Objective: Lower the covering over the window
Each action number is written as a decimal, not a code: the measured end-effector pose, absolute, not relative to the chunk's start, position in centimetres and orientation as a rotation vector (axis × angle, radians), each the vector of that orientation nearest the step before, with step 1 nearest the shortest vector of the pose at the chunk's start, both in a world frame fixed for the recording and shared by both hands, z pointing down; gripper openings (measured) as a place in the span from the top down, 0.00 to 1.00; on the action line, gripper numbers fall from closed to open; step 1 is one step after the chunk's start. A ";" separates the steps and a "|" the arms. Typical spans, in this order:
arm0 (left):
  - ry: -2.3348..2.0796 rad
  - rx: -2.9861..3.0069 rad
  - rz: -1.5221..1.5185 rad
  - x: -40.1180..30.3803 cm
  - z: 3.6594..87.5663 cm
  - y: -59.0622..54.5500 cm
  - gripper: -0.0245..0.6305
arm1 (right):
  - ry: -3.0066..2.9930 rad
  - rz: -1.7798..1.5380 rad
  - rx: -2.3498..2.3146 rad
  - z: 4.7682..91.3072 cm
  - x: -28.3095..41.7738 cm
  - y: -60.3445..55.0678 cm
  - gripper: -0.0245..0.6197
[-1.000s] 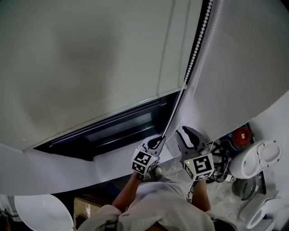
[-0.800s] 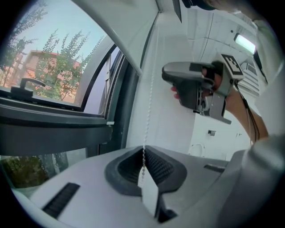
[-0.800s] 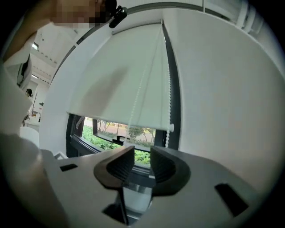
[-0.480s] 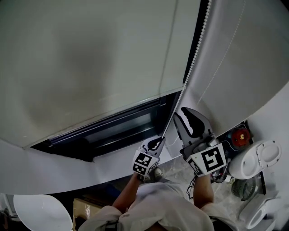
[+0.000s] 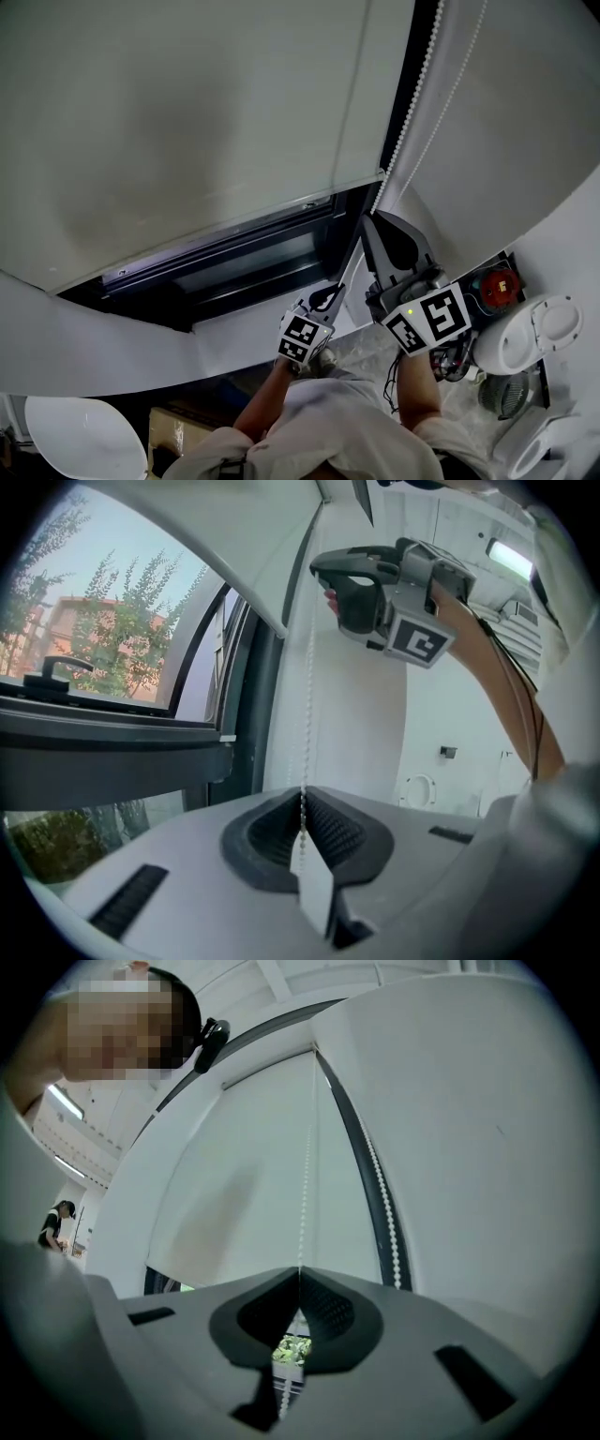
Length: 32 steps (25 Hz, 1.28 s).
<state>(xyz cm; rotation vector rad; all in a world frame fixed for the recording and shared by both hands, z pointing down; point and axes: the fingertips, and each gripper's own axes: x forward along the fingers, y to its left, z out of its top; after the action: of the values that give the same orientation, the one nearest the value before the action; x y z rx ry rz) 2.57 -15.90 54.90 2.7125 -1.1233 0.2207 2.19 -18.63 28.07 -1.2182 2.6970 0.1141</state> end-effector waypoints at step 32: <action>-1.146 2.618 0.332 1.0 59.0 -16.2 0.93 | 2.803 -0.222 -1.254 41.0 0.3 -21.9 0.97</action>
<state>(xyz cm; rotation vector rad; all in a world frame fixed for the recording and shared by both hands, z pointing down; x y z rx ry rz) 1.02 -16.16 59.01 2.6178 -1.1460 0.3319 0.34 -21.93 41.05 -1.2542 2.8028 -0.2221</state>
